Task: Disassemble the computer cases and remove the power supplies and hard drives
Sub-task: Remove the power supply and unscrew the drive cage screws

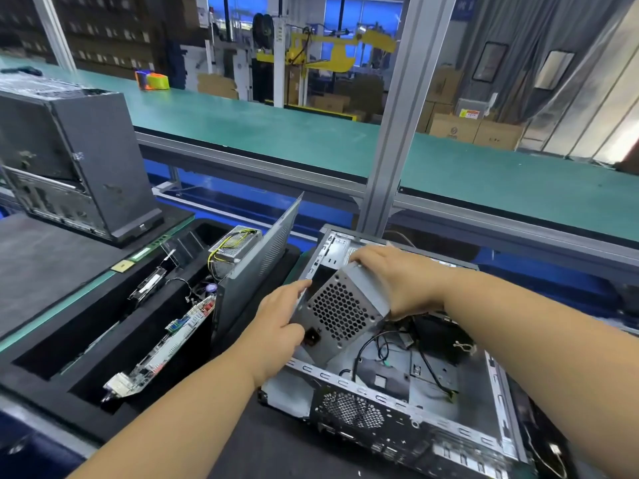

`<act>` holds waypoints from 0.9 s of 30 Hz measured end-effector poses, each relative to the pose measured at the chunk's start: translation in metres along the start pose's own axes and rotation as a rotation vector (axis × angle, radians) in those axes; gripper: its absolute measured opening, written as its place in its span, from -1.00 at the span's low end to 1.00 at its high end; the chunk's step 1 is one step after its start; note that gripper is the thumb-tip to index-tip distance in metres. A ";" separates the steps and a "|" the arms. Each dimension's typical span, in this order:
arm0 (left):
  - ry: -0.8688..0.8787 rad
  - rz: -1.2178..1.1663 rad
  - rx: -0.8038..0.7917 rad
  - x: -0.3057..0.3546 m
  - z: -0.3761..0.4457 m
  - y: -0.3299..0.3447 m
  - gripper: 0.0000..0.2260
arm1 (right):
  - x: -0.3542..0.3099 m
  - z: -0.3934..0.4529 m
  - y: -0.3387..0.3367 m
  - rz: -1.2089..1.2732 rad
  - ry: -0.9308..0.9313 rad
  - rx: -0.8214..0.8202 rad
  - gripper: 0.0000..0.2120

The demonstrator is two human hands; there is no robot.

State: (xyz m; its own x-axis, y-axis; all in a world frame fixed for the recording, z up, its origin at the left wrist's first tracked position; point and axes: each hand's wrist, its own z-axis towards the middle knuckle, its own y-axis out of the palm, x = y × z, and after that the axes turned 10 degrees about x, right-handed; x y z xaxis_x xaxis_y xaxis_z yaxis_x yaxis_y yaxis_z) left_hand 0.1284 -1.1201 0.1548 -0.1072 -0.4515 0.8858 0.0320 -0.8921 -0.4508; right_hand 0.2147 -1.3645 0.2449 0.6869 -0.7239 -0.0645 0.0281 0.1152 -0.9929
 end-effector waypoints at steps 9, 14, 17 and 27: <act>0.091 -0.040 -0.165 0.021 0.008 0.002 0.07 | 0.021 -0.046 -0.030 0.576 0.436 0.136 -0.14; 0.138 -0.292 0.011 0.035 0.021 0.010 -0.22 | 0.013 -0.070 -0.026 0.911 0.593 0.267 -0.08; 0.129 -0.421 -0.004 0.046 0.028 0.009 -0.39 | 0.005 -0.081 -0.024 1.020 0.641 0.349 -0.05; 0.200 -0.530 -0.130 0.073 0.051 -0.002 -0.57 | -0.027 -0.102 -0.021 1.160 0.777 0.591 -0.20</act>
State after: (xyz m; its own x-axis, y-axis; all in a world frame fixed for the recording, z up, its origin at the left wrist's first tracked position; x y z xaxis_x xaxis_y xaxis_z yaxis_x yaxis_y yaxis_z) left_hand 0.1715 -1.1522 0.2256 -0.2616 0.0802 0.9618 -0.1978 -0.9798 0.0279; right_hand 0.1217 -1.4167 0.2570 -0.0043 -0.1897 -0.9818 0.1655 0.9682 -0.1878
